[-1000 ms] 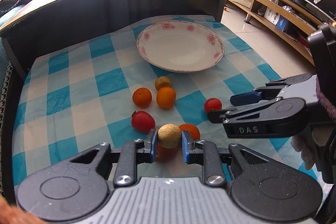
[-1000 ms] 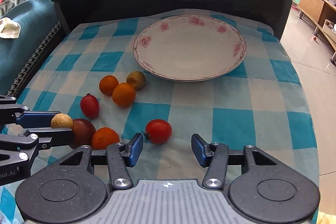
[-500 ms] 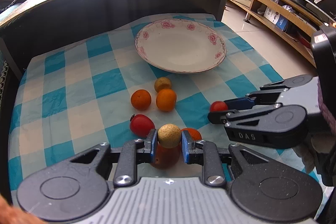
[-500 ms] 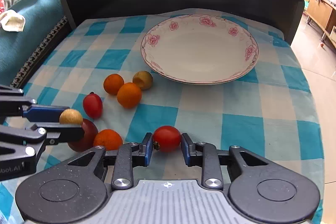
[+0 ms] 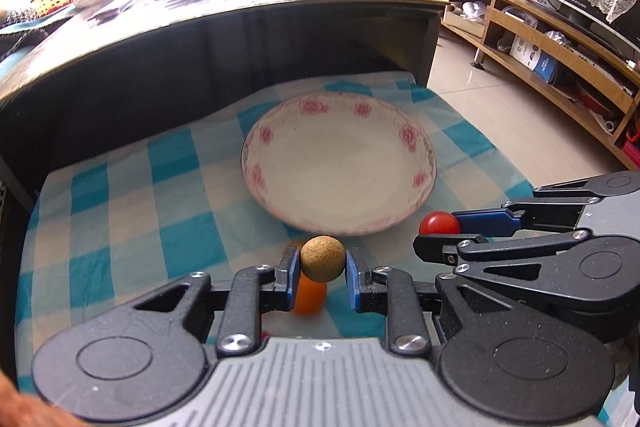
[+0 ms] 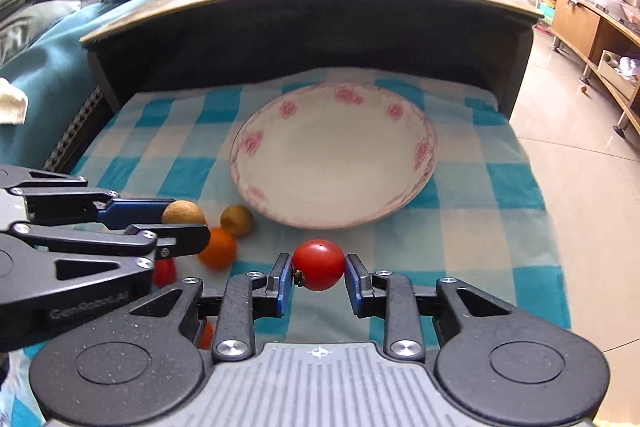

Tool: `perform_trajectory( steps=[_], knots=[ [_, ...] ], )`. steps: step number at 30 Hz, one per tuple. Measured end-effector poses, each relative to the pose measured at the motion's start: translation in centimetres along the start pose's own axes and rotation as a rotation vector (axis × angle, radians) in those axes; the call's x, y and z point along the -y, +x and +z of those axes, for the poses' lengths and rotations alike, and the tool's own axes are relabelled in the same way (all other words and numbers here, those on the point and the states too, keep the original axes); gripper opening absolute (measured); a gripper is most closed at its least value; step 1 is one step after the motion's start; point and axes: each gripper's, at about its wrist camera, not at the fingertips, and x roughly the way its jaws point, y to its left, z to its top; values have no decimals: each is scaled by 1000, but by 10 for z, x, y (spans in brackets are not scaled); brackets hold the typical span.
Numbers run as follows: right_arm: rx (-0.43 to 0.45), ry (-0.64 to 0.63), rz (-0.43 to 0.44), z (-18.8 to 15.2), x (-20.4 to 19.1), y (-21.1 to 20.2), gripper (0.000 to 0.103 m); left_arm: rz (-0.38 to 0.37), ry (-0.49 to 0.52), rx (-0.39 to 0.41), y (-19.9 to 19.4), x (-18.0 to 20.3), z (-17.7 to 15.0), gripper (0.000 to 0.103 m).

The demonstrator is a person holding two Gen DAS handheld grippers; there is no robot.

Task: Organize fruits
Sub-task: 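Lower both fruits into the white plate and open both grippers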

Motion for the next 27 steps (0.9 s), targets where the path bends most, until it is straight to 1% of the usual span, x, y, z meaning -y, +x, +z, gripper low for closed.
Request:
perform_trajectory(
  steps=[5, 11, 18, 27],
  knots=[
    [24, 26, -17, 18, 12, 7, 23, 13, -3, 19, 14, -2, 15, 33],
    [35, 28, -29, 33, 20, 19, 23, 18, 2, 18, 32, -5, 25, 33],
    [26, 25, -44, 37, 22, 34, 23, 13, 8, 1, 50, -5, 25, 33],
    [21, 28, -49, 39, 24, 43, 23, 15, 2, -7, 59, -7, 26, 33]
  ],
)
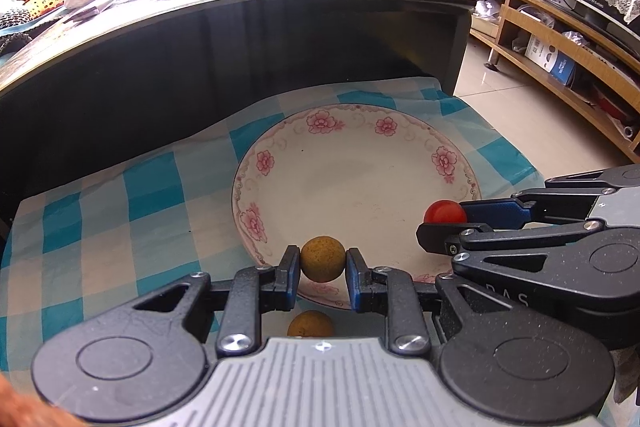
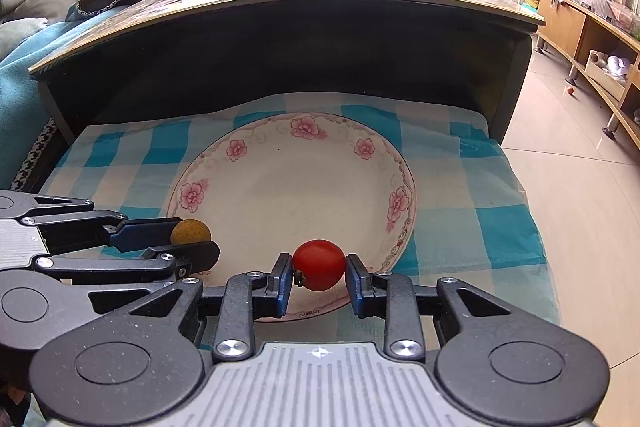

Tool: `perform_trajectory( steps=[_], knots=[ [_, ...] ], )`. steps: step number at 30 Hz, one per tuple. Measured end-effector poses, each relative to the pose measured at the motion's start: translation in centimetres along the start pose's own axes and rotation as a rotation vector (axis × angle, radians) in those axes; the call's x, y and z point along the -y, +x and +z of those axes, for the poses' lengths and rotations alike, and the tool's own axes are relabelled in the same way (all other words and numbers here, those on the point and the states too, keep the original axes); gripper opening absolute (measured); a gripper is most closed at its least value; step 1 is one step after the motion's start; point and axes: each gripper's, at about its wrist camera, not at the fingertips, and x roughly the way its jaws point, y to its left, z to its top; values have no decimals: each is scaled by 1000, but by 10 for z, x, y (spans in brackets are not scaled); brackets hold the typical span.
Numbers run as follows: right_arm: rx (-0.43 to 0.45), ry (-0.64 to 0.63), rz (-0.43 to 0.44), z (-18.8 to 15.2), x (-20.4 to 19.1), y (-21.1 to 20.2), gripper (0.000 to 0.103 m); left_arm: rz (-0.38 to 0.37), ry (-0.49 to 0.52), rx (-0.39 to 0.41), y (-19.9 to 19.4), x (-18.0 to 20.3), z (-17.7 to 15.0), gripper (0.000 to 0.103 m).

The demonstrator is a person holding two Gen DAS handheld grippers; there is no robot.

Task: Organize fruits
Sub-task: 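Lower both fruits into the white plate and open both grippers, then withdraw both grippers from the plate back toward the remaining fruits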

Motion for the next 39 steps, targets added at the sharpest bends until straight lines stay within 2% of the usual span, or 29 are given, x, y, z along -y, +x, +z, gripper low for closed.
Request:
perform_trajectory(
  steps=[21, 39],
  knots=[
    [4, 8, -4, 2, 0, 1, 28, 6, -4, -6, 3, 0, 0, 34],
    [40, 15, -16, 4, 4, -18, 32, 27, -10, 38, -14, -2, 5, 40]
  ],
)
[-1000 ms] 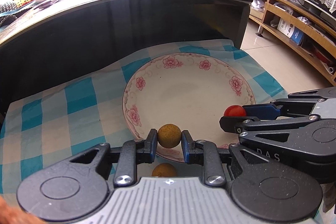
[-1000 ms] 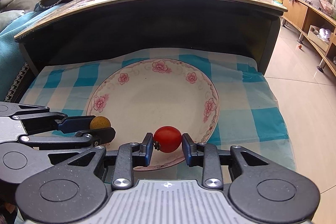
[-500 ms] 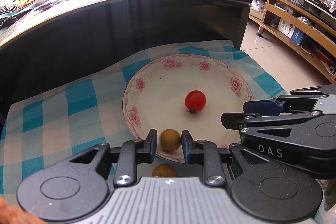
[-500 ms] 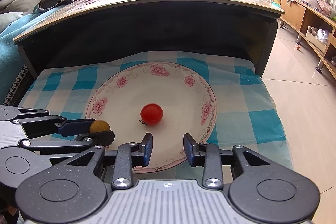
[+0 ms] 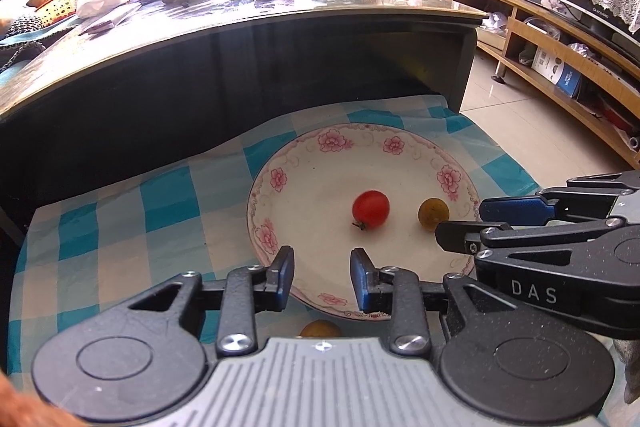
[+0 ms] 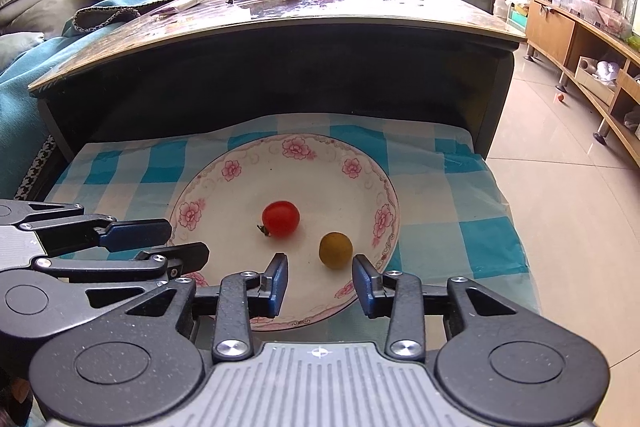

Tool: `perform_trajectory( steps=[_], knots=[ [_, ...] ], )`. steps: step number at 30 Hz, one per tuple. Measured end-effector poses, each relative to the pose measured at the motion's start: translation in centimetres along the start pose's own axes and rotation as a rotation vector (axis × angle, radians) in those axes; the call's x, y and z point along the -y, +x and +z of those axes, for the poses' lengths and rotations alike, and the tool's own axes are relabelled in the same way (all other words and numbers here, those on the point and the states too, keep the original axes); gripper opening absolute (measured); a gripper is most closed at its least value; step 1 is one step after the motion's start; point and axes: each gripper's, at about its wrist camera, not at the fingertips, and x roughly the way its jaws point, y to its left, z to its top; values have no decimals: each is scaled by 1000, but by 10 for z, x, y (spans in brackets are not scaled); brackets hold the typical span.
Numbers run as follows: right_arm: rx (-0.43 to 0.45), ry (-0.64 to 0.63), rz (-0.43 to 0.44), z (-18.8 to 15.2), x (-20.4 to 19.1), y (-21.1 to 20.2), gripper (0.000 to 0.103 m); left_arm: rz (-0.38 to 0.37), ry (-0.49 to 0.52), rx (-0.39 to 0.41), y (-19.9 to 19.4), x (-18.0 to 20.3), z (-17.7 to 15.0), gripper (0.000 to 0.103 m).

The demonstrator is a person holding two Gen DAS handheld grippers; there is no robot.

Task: Organize fruits
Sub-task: 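Withdraw both grippers from the plate back toward the remaining fruits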

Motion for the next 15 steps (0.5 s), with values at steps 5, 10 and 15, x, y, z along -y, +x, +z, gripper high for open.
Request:
perform_trajectory(
  steps=[5, 10, 15],
  knots=[
    [7, -7, 2, 1, -2, -5, 33, 9, 1, 12, -7, -1, 1, 41],
    [14, -14, 10, 1, -5, -11, 34, 12, -3, 20, -16, -1, 1, 42],
    [16, -32, 23, -2, -10, -18, 35, 17, -3, 27, -26, -2, -2, 42]
  ],
)
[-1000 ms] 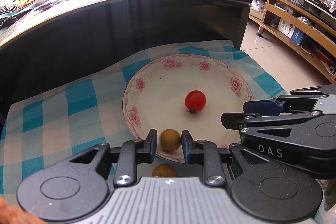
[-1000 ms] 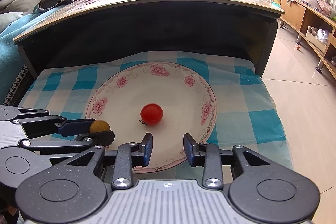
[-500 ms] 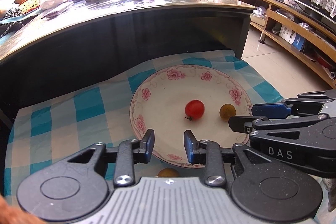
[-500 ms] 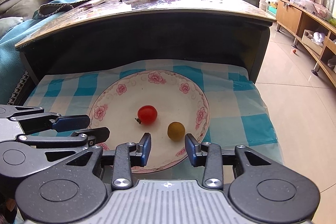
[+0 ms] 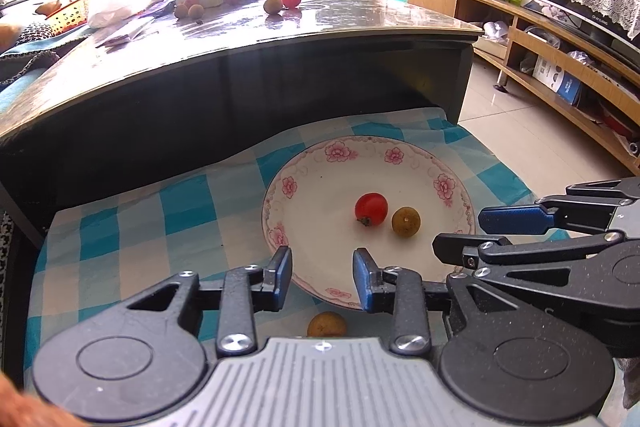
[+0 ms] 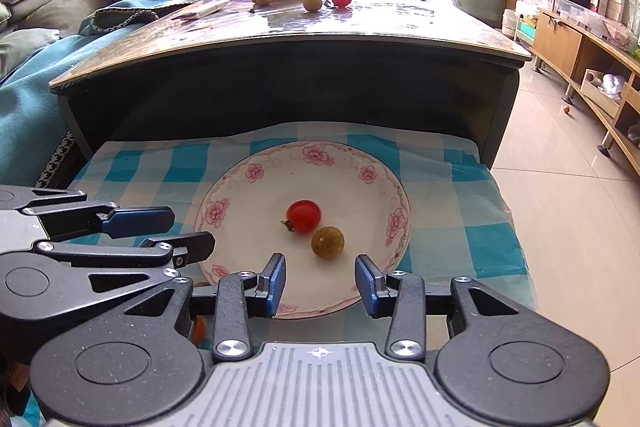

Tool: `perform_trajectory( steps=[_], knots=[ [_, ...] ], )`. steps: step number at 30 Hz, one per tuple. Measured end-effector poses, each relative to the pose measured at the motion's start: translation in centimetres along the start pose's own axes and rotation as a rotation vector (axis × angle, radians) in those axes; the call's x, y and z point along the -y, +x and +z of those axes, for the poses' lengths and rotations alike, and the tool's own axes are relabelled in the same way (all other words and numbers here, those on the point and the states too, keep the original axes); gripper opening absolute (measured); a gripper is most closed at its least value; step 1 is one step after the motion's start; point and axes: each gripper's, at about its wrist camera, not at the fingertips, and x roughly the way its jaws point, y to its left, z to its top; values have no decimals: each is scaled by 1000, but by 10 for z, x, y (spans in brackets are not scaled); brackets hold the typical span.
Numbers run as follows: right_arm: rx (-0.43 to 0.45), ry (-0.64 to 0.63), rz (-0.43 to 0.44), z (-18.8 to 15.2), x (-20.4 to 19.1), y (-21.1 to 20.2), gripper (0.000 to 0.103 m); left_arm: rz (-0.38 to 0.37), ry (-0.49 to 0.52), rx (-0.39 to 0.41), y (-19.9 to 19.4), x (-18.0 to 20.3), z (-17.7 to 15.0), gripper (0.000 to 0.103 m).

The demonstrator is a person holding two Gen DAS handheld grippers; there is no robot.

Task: Organize fruits
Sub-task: 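Withdraw both grippers from the plate back toward the remaining fruits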

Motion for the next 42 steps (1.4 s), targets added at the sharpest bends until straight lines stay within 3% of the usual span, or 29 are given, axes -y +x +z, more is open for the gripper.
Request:
perform_trajectory(
  steps=[23, 42],
  knots=[
    [-43, -69, 96, -30, -33, -38, 36, 9, 20, -11, -57, -4, -40, 42],
    [-200, -216, 212, -62, -67, -28, 40, -30, 66, -121, -71, -18, -95, 43]
  ],
)
